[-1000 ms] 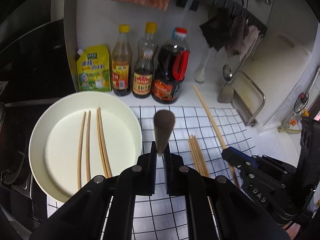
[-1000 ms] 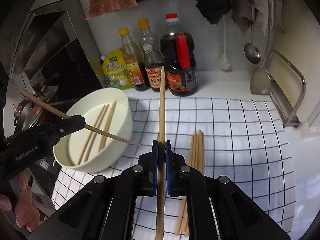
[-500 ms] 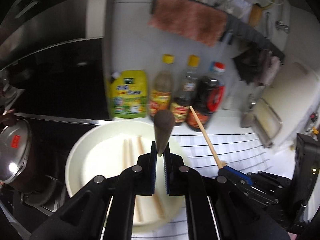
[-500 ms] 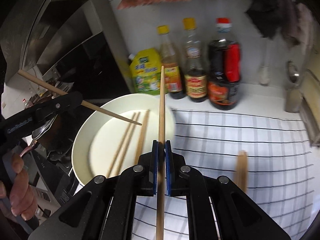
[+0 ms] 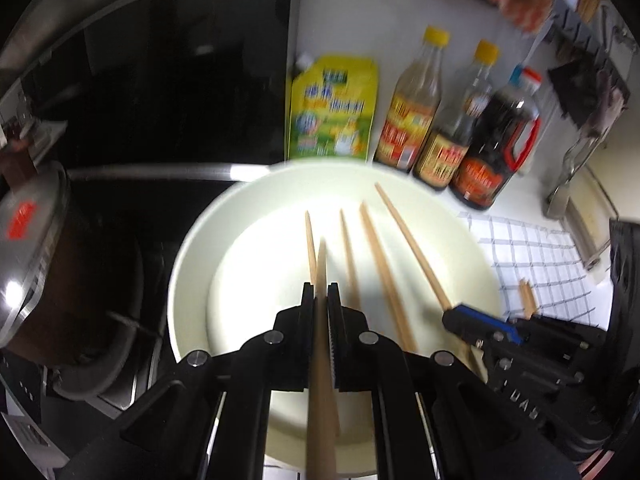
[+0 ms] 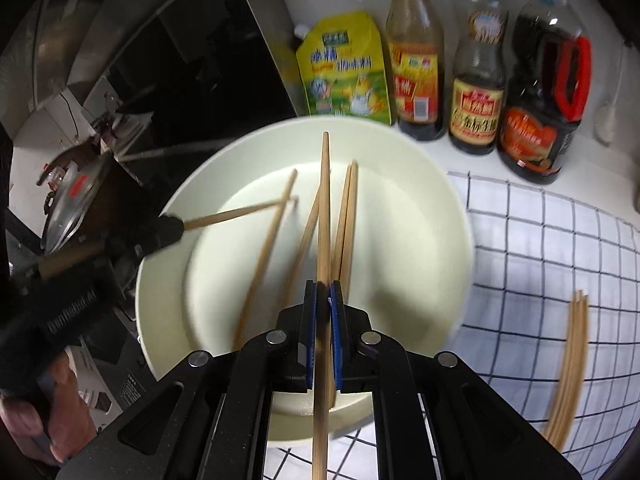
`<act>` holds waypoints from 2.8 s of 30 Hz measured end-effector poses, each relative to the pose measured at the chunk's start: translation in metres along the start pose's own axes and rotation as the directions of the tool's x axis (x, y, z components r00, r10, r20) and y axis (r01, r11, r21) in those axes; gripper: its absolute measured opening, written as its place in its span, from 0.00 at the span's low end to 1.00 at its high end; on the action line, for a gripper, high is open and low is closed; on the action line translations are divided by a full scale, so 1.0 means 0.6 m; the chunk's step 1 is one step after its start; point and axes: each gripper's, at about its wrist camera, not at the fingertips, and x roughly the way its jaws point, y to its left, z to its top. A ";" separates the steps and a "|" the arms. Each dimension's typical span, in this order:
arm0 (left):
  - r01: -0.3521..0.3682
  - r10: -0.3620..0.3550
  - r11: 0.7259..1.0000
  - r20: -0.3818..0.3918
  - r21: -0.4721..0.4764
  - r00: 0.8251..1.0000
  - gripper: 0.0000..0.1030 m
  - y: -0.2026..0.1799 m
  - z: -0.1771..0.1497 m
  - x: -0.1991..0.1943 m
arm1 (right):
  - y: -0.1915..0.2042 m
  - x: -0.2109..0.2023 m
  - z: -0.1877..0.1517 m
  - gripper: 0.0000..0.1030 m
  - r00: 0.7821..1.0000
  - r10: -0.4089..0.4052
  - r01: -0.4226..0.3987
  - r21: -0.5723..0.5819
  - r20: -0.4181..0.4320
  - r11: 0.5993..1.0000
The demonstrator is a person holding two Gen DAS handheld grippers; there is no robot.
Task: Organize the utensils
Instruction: 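Carry both chopsticks into the white bowl and open both tools, then move both open tools back to the chopstick bundle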
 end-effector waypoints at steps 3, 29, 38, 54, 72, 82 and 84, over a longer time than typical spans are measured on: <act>-0.004 0.004 1.000 -0.048 -0.001 0.999 0.08 0.007 -0.010 0.029 | 0.003 0.020 0.002 0.07 1.000 -0.006 0.006 0.007 -0.031 1.000; -0.045 0.041 0.998 -0.084 -0.041 0.996 0.67 0.023 -0.007 0.039 | -0.003 0.006 0.010 0.18 0.998 -0.057 0.055 0.033 0.041 0.998; -0.048 0.046 0.998 -0.052 -0.039 0.998 0.75 0.005 -0.023 -0.005 | -0.012 -0.041 -0.020 0.21 0.997 -0.056 0.054 0.039 0.060 0.998; -0.032 0.032 0.999 0.004 0.008 0.999 0.81 -0.087 -0.062 -0.076 | -0.068 -0.154 -0.085 0.29 0.989 -0.092 0.086 0.055 0.116 0.995; 0.023 -0.023 0.997 -0.003 0.069 1.000 0.92 -0.233 -0.115 -0.090 | -0.184 -0.250 -0.177 0.41 0.973 -0.170 0.152 0.121 0.154 0.981; 0.046 -0.044 0.995 -0.025 0.091 0.999 0.92 -0.301 -0.152 -0.059 | -0.267 -0.249 -0.234 0.41 0.967 -0.229 0.209 0.175 0.107 0.962; 0.042 -0.040 0.995 -0.024 0.096 0.999 0.92 -0.311 -0.157 -0.052 | -0.280 -0.241 -0.242 0.42 0.966 -0.242 0.223 0.175 0.092 0.959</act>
